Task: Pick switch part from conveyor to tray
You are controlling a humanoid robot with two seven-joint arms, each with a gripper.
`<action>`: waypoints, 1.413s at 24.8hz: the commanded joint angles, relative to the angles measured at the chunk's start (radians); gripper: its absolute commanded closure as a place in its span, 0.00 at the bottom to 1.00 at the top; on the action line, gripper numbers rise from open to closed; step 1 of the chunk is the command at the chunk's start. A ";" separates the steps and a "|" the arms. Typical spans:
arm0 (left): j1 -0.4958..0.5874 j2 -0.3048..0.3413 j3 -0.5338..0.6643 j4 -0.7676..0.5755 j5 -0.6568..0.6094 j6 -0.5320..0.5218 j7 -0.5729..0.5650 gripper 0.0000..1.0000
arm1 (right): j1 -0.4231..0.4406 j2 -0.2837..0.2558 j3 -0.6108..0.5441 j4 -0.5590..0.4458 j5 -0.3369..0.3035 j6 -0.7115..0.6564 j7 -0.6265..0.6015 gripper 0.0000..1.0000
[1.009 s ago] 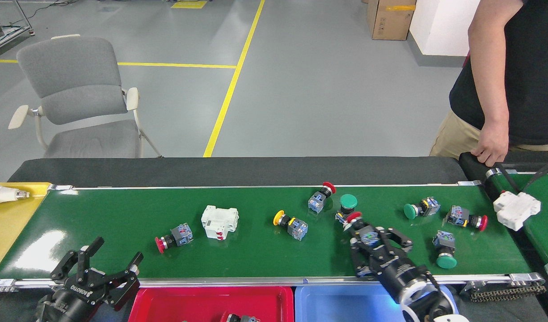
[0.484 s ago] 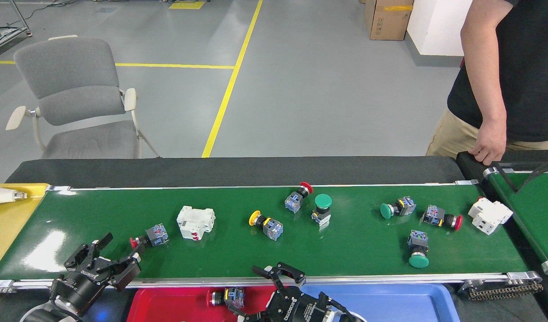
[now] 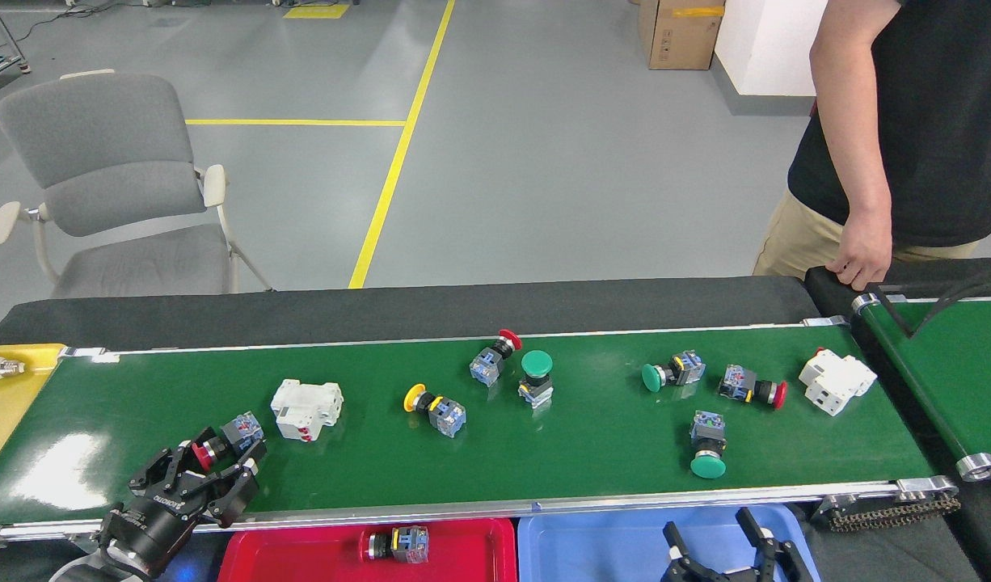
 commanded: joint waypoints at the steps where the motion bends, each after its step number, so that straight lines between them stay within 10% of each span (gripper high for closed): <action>1: 0.002 -0.011 0.000 -0.020 0.012 -0.002 0.006 0.85 | -0.015 0.003 0.001 -0.013 0.009 0.060 -0.006 0.01; 12: 0.498 -0.160 -0.334 -0.680 0.043 -0.002 0.003 0.77 | -0.310 0.007 0.289 0.168 0.092 0.359 0.161 0.02; 16: 0.558 -0.218 -0.428 -0.750 0.040 -0.002 -0.012 0.04 | -0.379 -0.003 0.320 0.229 0.092 0.385 0.187 0.61; 23: 0.550 -0.246 -0.287 -0.753 0.043 0.248 -0.009 0.01 | -0.391 -0.043 0.321 0.241 0.084 0.316 0.196 0.88; 28: 0.504 -0.227 -0.109 -0.680 0.038 0.627 -0.011 0.01 | -0.375 -0.052 0.398 0.169 0.087 0.093 0.188 0.92; 32: 0.489 -0.194 -0.052 -0.657 0.040 0.628 -0.012 0.01 | -0.371 -0.083 0.484 0.102 0.087 -0.200 0.188 0.78; 34: 0.438 -0.194 -0.055 -0.652 0.037 0.633 -0.017 0.01 | -0.374 -0.069 0.495 0.094 0.089 -0.348 0.193 0.00; 35: 0.406 -0.192 -0.053 -0.644 0.037 0.636 -0.034 0.01 | -0.374 -0.054 0.508 0.097 0.089 -0.375 0.193 0.00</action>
